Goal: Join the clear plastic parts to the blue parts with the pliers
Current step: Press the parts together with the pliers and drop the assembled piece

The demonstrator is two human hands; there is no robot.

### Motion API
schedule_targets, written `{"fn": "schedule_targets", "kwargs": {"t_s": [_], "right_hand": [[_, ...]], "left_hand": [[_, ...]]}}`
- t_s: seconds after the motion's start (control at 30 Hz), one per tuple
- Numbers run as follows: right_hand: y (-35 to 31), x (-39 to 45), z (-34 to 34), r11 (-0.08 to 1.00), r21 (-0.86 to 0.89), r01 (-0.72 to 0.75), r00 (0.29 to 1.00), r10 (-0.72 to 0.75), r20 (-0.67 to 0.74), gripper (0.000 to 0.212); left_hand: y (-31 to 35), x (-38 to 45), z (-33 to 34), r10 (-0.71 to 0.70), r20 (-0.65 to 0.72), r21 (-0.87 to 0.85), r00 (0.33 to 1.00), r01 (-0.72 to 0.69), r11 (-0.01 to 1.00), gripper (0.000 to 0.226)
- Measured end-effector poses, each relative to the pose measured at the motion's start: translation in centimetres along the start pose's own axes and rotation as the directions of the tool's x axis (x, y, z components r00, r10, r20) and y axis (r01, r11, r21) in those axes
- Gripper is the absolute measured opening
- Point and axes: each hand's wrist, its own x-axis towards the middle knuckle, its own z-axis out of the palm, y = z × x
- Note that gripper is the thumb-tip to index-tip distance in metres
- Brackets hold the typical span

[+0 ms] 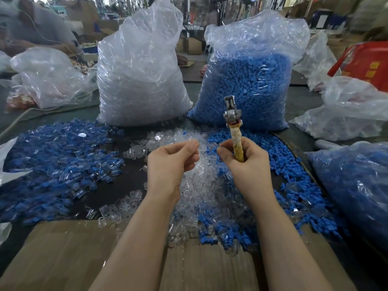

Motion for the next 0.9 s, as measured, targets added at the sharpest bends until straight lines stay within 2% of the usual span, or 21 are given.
{"fn": "schedule_targets", "kwargs": {"t_s": [0.17, 0.37, 0.63, 0.9], "right_hand": [[-0.3, -0.1, 0.5, 0.998, 0.058, -0.001, 1.0, 0.002, -0.007, 0.016], [-0.6, -0.4, 0.6, 0.998, 0.067, 0.021, 1.0, -0.02, -0.014, 0.012], [-0.5, -0.6, 0.9, 0.998, 0.029, 0.061, 0.998, -0.06, -0.031, 0.012], [-0.3, -0.7, 1.2, 0.997, -0.017, 0.075, 0.995, -0.076, -0.066, 0.01]], "left_hand": [[0.0, -0.1, 0.1, 0.039, -0.038, -0.017, 0.998, -0.04, 0.999, 0.007], [0.1, -0.6, 0.7, 0.054, 0.047, 0.031, 0.997, -0.056, 0.998, 0.014], [0.1, -1.4, 1.6, 0.029, 0.068, 0.002, 0.997, -0.029, 1.0, 0.009], [0.2, -1.7, 1.9, 0.142, 0.043, 0.073, 0.989, -0.145, 0.987, 0.005]]}}
